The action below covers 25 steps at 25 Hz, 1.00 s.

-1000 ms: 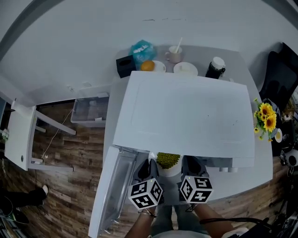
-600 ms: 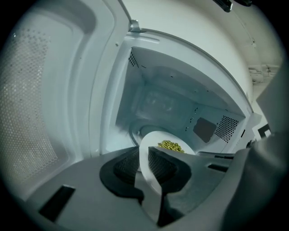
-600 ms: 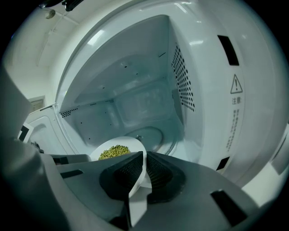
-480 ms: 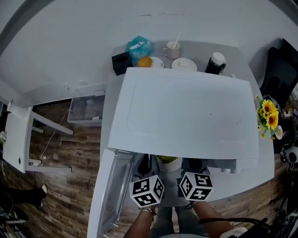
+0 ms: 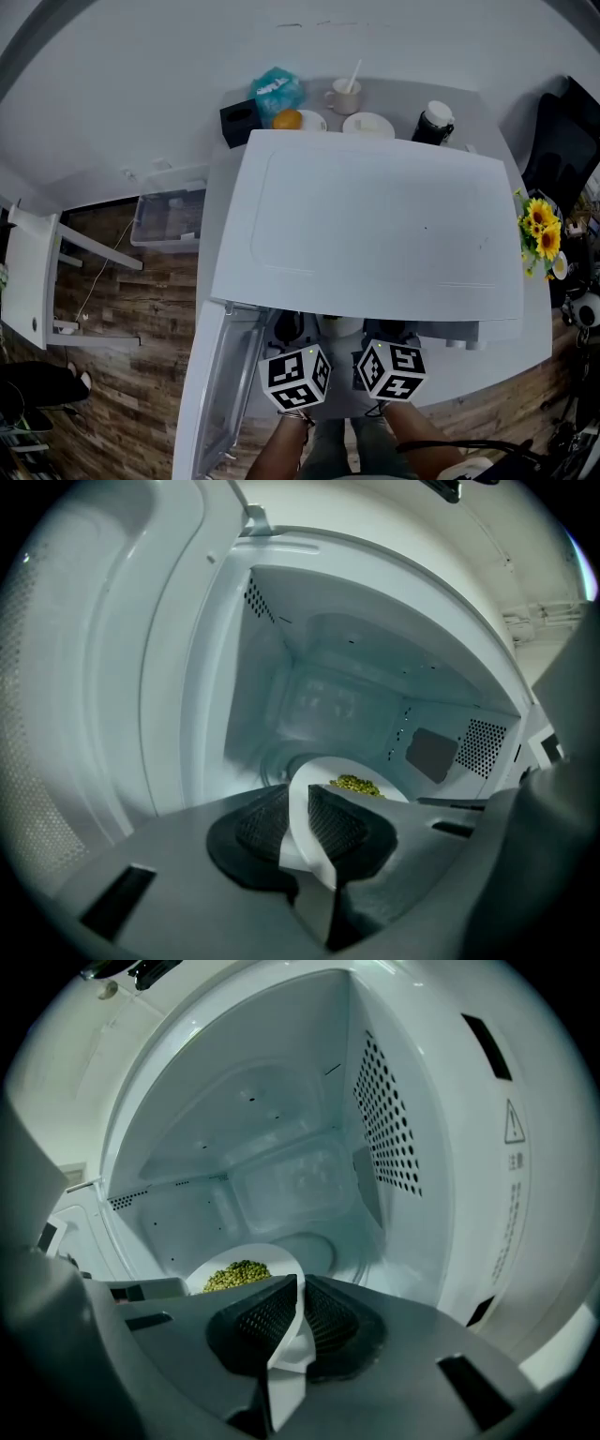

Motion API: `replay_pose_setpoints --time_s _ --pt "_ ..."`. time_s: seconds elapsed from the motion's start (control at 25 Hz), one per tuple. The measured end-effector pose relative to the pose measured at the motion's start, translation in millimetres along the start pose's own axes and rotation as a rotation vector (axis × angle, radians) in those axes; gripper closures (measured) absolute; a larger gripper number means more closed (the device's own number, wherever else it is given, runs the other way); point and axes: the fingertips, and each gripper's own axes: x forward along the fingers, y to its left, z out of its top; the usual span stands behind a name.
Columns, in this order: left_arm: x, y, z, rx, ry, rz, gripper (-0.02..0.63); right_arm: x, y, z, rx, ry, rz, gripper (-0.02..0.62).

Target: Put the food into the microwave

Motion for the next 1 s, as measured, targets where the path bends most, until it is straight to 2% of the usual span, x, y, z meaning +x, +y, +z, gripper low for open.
replay_pose_setpoints --time_s 0.4,0.76,1.0 --pt "16 -5 9 0.037 -0.065 -0.026 0.541 10 -6 0 -0.008 -0.045 -0.054 0.574" --pt "27 -8 6 0.058 -0.062 -0.046 0.541 12 -12 2 0.021 -0.072 -0.095 0.574" --pt "28 -4 1 0.045 -0.064 -0.034 0.541 9 -12 4 0.012 -0.111 -0.09 0.574"
